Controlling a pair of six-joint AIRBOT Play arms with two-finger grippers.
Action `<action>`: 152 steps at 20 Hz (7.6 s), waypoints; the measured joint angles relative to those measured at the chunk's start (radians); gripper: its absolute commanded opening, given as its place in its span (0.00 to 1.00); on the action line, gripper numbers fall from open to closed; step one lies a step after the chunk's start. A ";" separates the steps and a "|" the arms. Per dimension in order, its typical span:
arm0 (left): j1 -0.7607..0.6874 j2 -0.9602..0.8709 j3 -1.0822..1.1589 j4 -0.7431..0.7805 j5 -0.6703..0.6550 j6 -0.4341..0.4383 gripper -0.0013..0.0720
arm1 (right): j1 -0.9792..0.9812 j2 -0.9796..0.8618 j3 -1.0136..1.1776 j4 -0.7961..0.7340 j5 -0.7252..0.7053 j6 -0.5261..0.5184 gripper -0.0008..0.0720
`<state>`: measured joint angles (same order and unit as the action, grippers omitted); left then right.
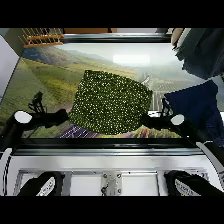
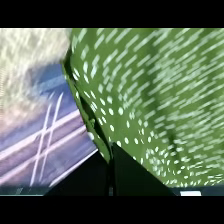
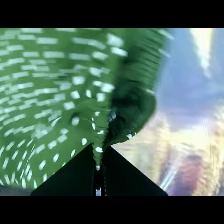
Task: Fold the clothes and pants, and hang the long-sleeved shirts on hangers.
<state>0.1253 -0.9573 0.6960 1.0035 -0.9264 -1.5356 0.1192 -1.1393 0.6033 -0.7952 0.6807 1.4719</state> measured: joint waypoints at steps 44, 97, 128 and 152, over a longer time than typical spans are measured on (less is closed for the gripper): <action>-0.006 -0.271 0.538 -0.033 -0.193 -0.003 0.02 | -0.039 -0.164 0.692 -0.410 0.602 0.315 0.02; -0.300 0.155 -0.011 -0.140 -0.110 -0.019 0.02 | -0.452 -0.223 -0.055 0.198 0.477 -0.650 1.00; -0.307 0.154 -0.011 -0.140 -0.102 -0.034 0.02 | -0.507 -0.320 0.943 -0.235 0.356 0.085 0.02; -0.307 0.154 -0.011 -0.136 -0.094 -0.034 0.02 | -0.901 0.303 0.339 -0.759 0.662 0.541 0.02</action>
<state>-0.1822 -0.8028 0.6849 0.8673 -1.0203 -1.5700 -0.7818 -0.8368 0.9421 -1.5539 1.3426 2.0132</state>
